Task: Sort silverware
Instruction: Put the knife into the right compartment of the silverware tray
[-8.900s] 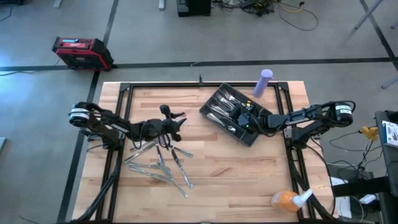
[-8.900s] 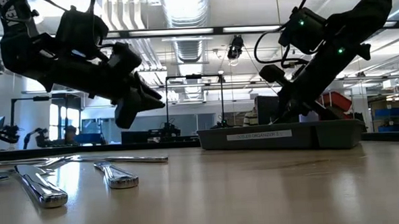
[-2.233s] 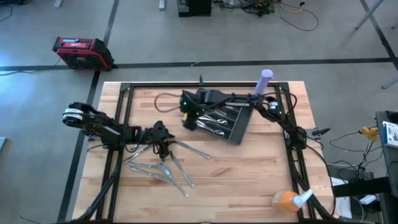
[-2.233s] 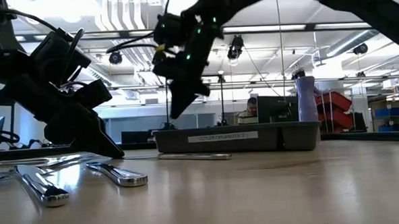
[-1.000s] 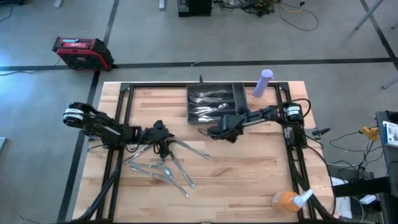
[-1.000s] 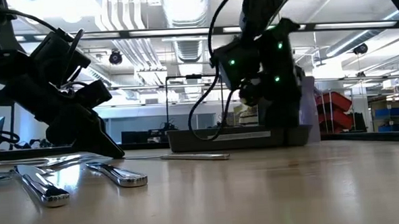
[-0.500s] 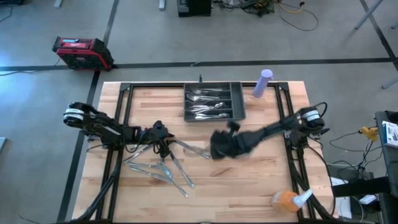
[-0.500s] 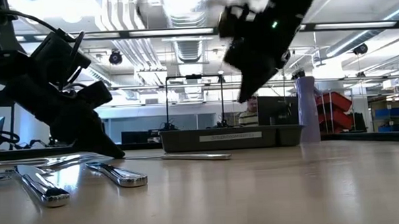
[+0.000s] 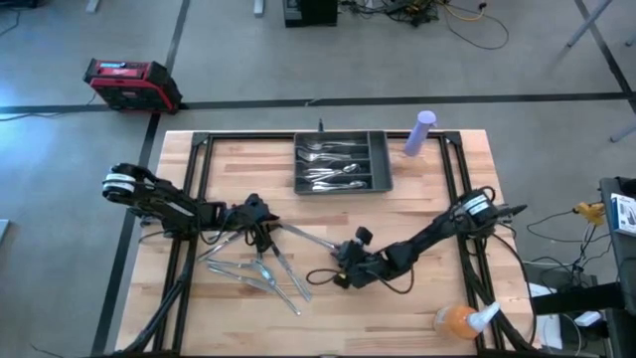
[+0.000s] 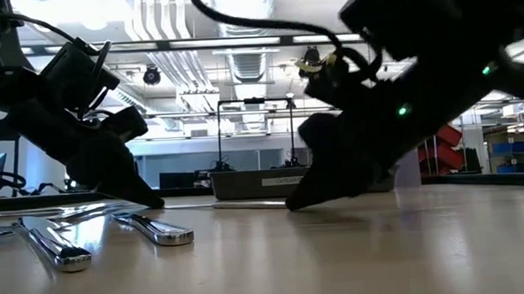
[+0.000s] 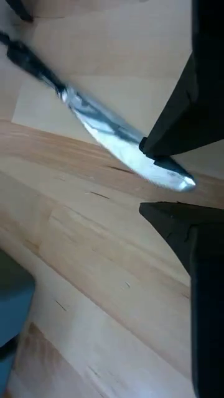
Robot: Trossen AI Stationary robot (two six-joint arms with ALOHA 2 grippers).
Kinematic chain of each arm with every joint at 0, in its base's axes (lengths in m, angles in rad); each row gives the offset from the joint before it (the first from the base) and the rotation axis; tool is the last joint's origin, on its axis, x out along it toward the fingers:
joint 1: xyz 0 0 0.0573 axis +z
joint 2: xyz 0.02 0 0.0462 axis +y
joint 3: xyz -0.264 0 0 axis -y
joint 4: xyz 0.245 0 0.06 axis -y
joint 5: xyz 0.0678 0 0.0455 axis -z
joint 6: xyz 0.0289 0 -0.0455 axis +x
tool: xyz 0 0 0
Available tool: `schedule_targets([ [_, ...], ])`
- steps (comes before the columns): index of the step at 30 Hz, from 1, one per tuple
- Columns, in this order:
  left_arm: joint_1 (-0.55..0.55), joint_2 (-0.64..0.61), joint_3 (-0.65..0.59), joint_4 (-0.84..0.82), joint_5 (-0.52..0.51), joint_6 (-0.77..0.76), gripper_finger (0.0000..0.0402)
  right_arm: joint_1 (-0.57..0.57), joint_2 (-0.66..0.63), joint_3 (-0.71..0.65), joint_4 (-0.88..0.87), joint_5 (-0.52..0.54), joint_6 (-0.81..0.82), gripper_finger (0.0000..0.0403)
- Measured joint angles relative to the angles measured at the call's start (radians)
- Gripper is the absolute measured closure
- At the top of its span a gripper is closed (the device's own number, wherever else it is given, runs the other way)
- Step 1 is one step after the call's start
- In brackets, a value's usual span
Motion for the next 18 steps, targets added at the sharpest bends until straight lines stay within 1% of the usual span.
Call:
schedule_targets([
  [3,0.000,0.002,-0.003,0.000,0.000,-0.015,0.0284,-0.006,0.028,-0.010,0.063,0.035,-0.046,0.0262],
  [6,0.000,0.002,-0.004,0.000,-0.001,-0.026,0.0284,-0.003,0.029,-0.013,0.091,0.067,-0.103,0.0243],
  [9,-0.002,0.002,-0.005,0.000,-0.007,-0.025,0.0284,-0.005,0.009,-0.022,0.099,0.064,-0.166,0.0235],
  [12,-0.002,0.004,-0.005,0.002,-0.011,-0.015,0.0284,-0.028,-0.012,-0.045,0.125,0.059,-0.205,0.0237],
  [14,-0.002,0.004,-0.007,0.008,-0.011,-0.011,0.0284,-0.048,-0.017,-0.063,0.164,0.034,-0.219,0.0242],
  [18,-0.001,-0.020,-0.013,0.035,0.004,-0.013,0.0283,-0.084,-0.034,-0.086,0.294,-0.086,-0.277,0.0252],
])
